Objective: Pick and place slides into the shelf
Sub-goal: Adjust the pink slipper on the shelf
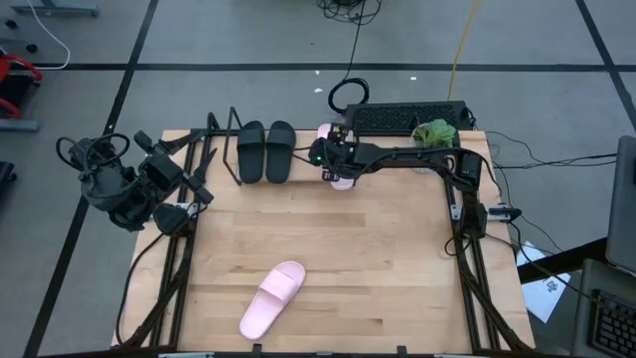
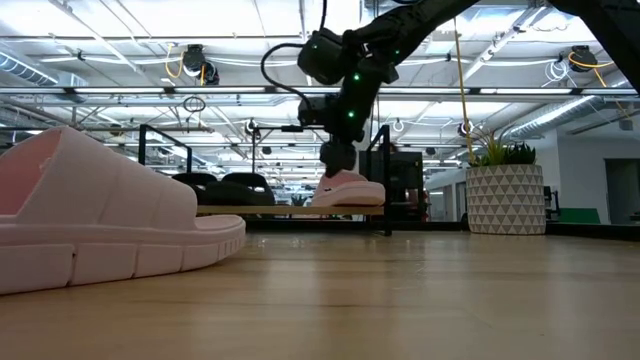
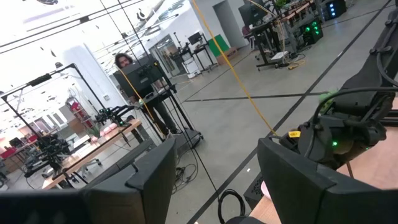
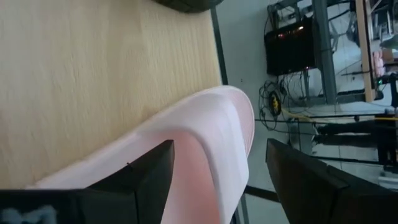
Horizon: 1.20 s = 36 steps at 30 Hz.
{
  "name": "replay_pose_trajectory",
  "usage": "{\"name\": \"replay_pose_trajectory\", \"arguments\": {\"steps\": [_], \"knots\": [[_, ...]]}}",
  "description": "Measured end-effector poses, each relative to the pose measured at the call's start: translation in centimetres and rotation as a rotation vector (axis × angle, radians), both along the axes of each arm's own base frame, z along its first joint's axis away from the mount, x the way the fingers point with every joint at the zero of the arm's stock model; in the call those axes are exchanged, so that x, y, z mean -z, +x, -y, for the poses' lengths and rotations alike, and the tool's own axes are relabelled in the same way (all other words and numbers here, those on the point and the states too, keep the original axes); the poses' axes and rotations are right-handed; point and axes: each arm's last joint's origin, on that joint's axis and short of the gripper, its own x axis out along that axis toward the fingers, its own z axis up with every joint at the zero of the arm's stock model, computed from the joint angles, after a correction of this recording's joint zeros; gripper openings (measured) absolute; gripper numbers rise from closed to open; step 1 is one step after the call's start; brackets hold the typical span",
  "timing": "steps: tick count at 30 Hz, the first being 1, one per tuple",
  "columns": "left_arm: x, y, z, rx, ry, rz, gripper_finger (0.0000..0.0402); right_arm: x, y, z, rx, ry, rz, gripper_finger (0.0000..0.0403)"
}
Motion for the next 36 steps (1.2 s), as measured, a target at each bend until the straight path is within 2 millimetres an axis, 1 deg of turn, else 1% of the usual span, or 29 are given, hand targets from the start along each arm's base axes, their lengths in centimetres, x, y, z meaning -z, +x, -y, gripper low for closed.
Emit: {"name": "replay_pose_trajectory", "arguments": {"steps": [7, 12, 16, 22, 30, 36], "knots": [[0.0, 0.0, 0.0, 0.0, 0.0, 0.0, 0.0228, 0.0, 0.1, -0.1, -0.006, 0.002, 0.003, 0.0245], [0.0, 0.0, 0.0, 0.0, 0.0, 0.0, 0.0228, -0.1, 0.3, -0.5, -0.054, 0.026, -0.01, 0.0245], [0.0, 0.0, 0.0, 0.0, 0.0, 0.001, 0.0228, -0.8, 0.8, -1.2, -0.136, 0.11, 0.019, 0.0244], [0.0, 0.0, 0.0, 0.0, 0.0, 0.001, 0.0228, -2.1, 1.4, -1.5, -0.196, 0.134, 0.049, 0.0243], [0.0, 0.0, 0.0, 0.0, -0.002, 0.002, 0.0228, -1.9, 0.6, -0.4, -0.22, 0.125, -0.074, 0.0242], [0.0, 0.0, 0.0, 0.0, -0.004, 0.005, 0.0228, -1.6, 0.2, -0.5, -0.291, 0.104, -0.187, 0.0242]]}}
